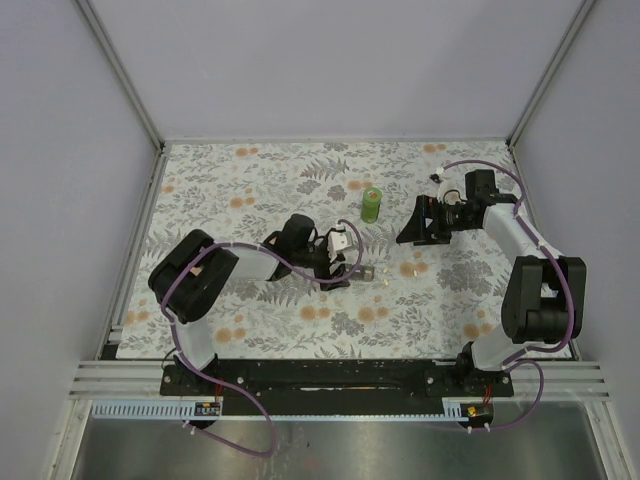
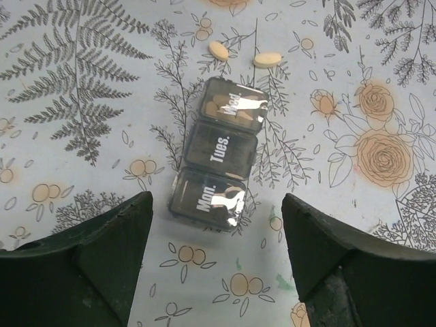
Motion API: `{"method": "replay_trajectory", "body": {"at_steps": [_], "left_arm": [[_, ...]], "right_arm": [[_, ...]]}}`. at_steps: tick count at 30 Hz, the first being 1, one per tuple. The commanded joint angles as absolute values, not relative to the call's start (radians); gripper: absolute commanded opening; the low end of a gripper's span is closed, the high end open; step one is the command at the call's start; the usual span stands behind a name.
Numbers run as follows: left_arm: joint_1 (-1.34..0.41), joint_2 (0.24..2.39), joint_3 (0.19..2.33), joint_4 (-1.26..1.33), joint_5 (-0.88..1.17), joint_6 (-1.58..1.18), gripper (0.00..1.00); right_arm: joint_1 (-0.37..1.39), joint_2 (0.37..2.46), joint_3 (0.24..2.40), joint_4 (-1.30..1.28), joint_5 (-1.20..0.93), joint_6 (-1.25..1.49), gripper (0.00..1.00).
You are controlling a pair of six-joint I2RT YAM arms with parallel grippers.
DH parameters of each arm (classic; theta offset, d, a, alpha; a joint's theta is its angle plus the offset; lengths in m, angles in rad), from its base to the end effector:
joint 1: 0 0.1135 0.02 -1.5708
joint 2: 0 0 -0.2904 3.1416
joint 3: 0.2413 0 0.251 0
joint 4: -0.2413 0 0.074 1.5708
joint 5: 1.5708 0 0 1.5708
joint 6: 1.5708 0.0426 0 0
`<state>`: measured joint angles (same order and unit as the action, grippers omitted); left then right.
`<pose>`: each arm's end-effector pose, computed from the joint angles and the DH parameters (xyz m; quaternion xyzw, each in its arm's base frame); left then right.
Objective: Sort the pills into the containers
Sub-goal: Pick up the pill container at the center of the board.
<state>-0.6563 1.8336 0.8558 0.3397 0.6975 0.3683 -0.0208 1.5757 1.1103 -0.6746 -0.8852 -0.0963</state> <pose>0.2741 -0.2457 0.1618 0.5454 0.6564 -0.3627 0.3744 0.3089 0.0266 0.2564 -0.1248 0.8787 0.4064 0.2173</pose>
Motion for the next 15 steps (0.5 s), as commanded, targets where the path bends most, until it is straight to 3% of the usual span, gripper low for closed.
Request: {"method": "replay_trajectory", "body": {"at_steps": [1, 15], "left_arm": [[-0.652, 1.838, 0.801, 0.5, 0.764, 0.347, 0.79], [-0.653, 1.888, 0.808, 0.549, 0.756, 0.325, 0.77]], "right_arm": [[-0.021, 1.583, 1.111, -0.669, -0.927, -0.095, 0.95], [-0.021, 1.595, 1.112, -0.676, -0.945, -0.098, 0.95]]}}
